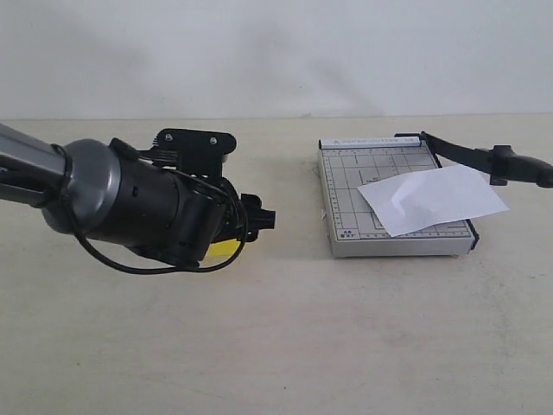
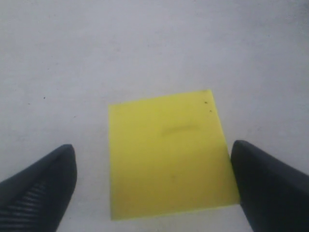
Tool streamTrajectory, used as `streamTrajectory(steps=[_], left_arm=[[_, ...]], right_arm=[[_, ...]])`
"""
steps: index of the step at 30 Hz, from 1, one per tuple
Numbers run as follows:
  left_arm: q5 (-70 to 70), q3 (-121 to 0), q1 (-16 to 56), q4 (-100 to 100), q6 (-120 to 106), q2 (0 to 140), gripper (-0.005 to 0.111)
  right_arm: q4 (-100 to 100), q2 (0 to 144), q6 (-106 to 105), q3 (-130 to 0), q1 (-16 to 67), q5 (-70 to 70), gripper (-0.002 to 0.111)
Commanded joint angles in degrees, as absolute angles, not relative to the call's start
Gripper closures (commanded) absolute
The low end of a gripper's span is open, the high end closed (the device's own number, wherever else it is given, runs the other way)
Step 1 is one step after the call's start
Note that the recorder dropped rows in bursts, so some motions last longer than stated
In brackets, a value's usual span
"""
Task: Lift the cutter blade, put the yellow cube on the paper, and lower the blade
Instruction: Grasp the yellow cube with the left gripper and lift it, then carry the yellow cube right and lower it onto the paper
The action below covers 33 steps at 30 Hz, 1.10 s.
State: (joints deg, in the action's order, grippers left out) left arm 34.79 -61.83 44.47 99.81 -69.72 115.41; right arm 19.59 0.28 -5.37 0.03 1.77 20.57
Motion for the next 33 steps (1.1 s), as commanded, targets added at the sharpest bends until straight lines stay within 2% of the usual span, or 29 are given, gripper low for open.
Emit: streamTrajectory(steps=[1, 3, 5, 7, 10, 11, 16, 23, 33], left_arm=[[33.51, -62.06, 44.58, 99.95, -69.22, 116.93, 0.025], [34.0, -62.9, 44.47, 99.95, -69.51, 117.67, 0.025], [34.76, -64.26, 44.47, 99.95, -71.28, 118.25, 0.031], [35.06, -65.67, 44.47, 99.95, -74.03, 118.48, 0.051], [35.06, -66.31, 44.58, 99.95, -75.51, 118.48, 0.097], [34.95, -66.31, 44.64, 99.95, -76.13, 118.48, 0.102], [26.76, -66.31, 44.7, 99.95, -85.79, 113.23, 0.102], [-2.51, -72.86, 44.7, 83.98, -89.98, 106.68, 0.102], [-10.69, -83.61, 44.7, 77.19, -91.1, 113.52, 0.102]], right_arm=[[19.17, 0.0, -5.3, 0.0, 1.89, 20.35, 0.108], [19.17, 0.0, -5.3, 0.0, 1.89, 20.35, 0.108], [19.17, 0.0, -5.3, 0.0, 1.89, 20.35, 0.108], [19.17, 0.0, -5.3, 0.0, 1.89, 20.35, 0.108], [19.17, 0.0, -5.17, 0.0, 1.89, 20.35, 0.108], [19.17, 0.0, -5.17, 0.0, 1.89, 20.35, 0.108], [19.17, 0.0, -5.17, 0.0, 1.89, 20.35, 0.108], [19.17, 0.0, -5.17, 0.0, 1.89, 20.35, 0.108], [19.17, 0.0, -5.17, 0.0, 1.89, 20.35, 0.108]])
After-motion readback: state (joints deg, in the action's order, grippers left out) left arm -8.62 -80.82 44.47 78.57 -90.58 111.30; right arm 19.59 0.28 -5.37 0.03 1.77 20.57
